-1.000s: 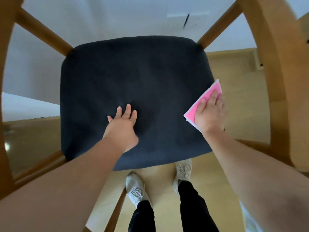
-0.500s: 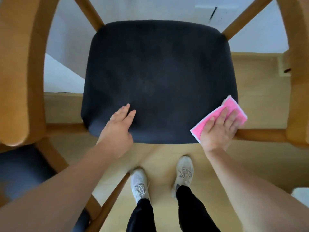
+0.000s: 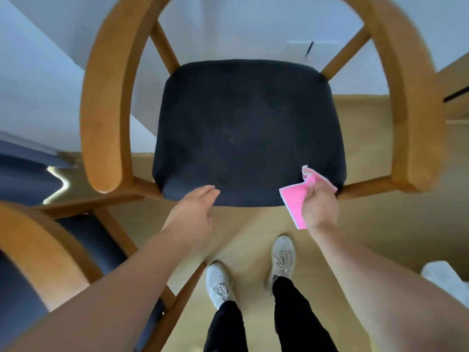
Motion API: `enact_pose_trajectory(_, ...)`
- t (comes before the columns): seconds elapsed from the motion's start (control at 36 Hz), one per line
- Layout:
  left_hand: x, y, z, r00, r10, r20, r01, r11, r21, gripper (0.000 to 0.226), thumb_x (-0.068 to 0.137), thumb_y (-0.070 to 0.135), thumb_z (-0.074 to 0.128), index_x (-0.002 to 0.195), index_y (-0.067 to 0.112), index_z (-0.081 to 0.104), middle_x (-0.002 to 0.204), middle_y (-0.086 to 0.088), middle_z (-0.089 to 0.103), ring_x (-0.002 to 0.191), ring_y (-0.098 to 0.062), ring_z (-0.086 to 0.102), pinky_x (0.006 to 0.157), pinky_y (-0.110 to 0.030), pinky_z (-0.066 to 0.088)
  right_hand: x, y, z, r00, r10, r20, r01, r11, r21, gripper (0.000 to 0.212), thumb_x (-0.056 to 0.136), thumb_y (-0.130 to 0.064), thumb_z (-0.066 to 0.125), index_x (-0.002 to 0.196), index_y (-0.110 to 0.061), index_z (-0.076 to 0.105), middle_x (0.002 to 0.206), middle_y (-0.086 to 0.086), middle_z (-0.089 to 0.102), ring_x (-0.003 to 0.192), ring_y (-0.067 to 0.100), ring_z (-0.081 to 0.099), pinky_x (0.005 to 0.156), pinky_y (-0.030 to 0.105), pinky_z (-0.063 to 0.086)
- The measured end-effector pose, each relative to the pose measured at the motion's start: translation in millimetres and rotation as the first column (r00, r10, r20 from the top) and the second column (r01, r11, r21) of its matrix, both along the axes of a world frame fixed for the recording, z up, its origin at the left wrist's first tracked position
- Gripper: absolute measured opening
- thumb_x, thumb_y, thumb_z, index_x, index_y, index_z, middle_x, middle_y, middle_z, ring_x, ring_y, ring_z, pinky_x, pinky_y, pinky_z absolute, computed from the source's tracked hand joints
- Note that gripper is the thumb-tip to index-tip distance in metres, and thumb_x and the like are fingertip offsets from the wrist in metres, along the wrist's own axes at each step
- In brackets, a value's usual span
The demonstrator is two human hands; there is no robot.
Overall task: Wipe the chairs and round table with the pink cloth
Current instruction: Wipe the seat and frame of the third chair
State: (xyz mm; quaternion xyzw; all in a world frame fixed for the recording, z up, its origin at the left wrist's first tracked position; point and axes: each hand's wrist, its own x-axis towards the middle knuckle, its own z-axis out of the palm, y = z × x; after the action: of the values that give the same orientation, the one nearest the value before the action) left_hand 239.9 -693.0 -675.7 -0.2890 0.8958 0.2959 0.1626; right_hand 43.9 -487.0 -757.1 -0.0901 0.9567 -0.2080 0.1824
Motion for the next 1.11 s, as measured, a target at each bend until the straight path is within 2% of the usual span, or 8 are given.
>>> enact_pose_trajectory(0.08, -3.2, 2.6, 34.9, 1.000, 0.003, -0.014, -0.003, 1.000, 0.012, 0.056, 0.090, 0.007, 0.043, 0.144, 0.023, 0.036, 0.151, 0.010, 0.030, 0.138, -0.008, 0.025, 0.107, -0.016, 0.019, 15.0, -11.2, 45.7, 0.994, 0.093, 0.065, -0.084, 0.989, -0.120, 0.037, 0.096, -0.042, 0.024, 0.102, -0.046, 0.060, 0.105, -0.027, 0.065, 0.095, 0.001, 0.059, 0.075, 0.021, 0.041)
enact_pose_trajectory(0.19, -7.1, 8.2, 93.4, 0.997, 0.013, -0.072, -0.012, 1.000, 0.018, 0.051, 0.092, 0.012, 0.044, 0.142, 0.023, 0.039, 0.147, 0.009, 0.037, 0.134, -0.009, 0.032, 0.106, -0.018, 0.025, 28.7, -31.4, 110.8, 0.984, 0.122, 0.127, -0.093, 0.973, -0.211, 0.028, 0.100, -0.034, 0.031, 0.099, -0.028, 0.058, 0.091, -0.009, 0.066, 0.080, 0.015, 0.057, 0.064, 0.024, 0.037)
enact_pose_trajectory(0.31, -4.5, 10.8, 152.9, 0.989, 0.044, -0.143, -0.046, 0.999, -0.006, 0.046, 0.093, 0.020, 0.049, 0.138, 0.025, 0.044, 0.142, 0.011, 0.045, 0.128, -0.008, 0.042, 0.099, -0.016, 0.031, 37.7, -47.6, 184.2, 0.957, 0.255, 0.141, -0.206, 0.934, -0.291, 0.026, 0.099, -0.037, 0.035, 0.103, -0.040, 0.060, 0.079, -0.030, 0.059, 0.075, -0.007, 0.058, 0.065, 0.008, 0.037)
enact_pose_trajectory(0.53, 41.3, 5.0, 232.7, 0.957, 0.245, -0.152, -0.254, 0.966, -0.040, 0.043, 0.092, 0.026, 0.056, 0.133, 0.035, 0.046, 0.133, 0.014, 0.053, 0.116, -0.008, 0.055, 0.093, -0.020, 0.042, 42.4, -77.7, 295.1, 0.846, 0.471, 0.250, -0.341, 0.838, -0.426, 0.018, 0.100, -0.029, 0.042, 0.104, -0.026, 0.059, 0.090, -0.016, 0.064, 0.084, 0.007, 0.062, 0.071, 0.026, 0.050)
enact_pose_trajectory(0.81, 75.7, 5.2, 275.4, 0.841, 0.485, -0.240, -0.487, 0.872, 0.055, 0.057, 0.087, 0.038, 0.058, 0.138, 0.041, 0.035, 0.138, 0.018, 0.044, 0.117, 0.006, 0.040, 0.092, -0.015, 0.033, 41.1, -114.8, 383.2, 0.436, 0.821, 0.369, -0.712, 0.565, -0.417, 0.046, 0.086, -0.014, 0.057, 0.123, -0.038, 0.044, 0.109, -0.009, 0.055, 0.099, 0.012, 0.059, 0.081, 0.036, 0.058)
enact_pose_trajectory(0.92, 69.9, 7.1, 280.3, 0.804, 0.529, -0.272, -0.498, 0.849, 0.177, 0.076, 0.075, 0.059, 0.059, 0.139, 0.048, 0.021, 0.130, 0.040, 0.029, 0.119, 0.014, 0.031, 0.099, -0.018, 0.030, 44.7, -132.0, 392.8, 0.279, 0.903, 0.327, -0.793, 0.409, -0.452, 0.053, 0.089, -0.010, 0.059, 0.127, -0.045, 0.046, 0.111, -0.018, 0.057, 0.103, 0.007, 0.057, 0.079, 0.024, 0.053)
enact_pose_trajectory(1.0, 67.7, 7.3, 284.7, 0.766, 0.569, -0.299, -0.513, 0.821, 0.250, 0.066, 0.072, 0.057, 0.062, 0.128, 0.058, 0.026, 0.107, 0.059, 0.032, 0.101, 0.030, 0.035, 0.081, -0.002, 0.032, 50.8, -144.3, 392.8, 0.212, 0.930, 0.300, -0.808, 0.340, -0.481, 0.051, 0.090, -0.009, 0.059, 0.130, -0.040, 0.051, 0.109, -0.019, 0.061, 0.103, 0.003, 0.059, 0.083, 0.024, 0.054)
enact_pose_trajectory(1.11, 74.6, 4.8, 276.8, 0.694, 0.673, -0.257, -0.584, 0.734, 0.346, 0.050, 0.079, 0.043, 0.065, 0.126, 0.045, 0.046, 0.111, 0.031, 0.055, 0.104, 0.010, 0.051, 0.082, -0.012, 0.042, 59.6, -166.0, 387.0, 0.150, 0.944, 0.295, -0.810, 0.288, -0.511, 0.045, 0.089, -0.003, 0.058, 0.123, -0.034, 0.057, 0.103, -0.016, 0.064, 0.099, -0.001, 0.061, 0.079, 0.020, 0.055)
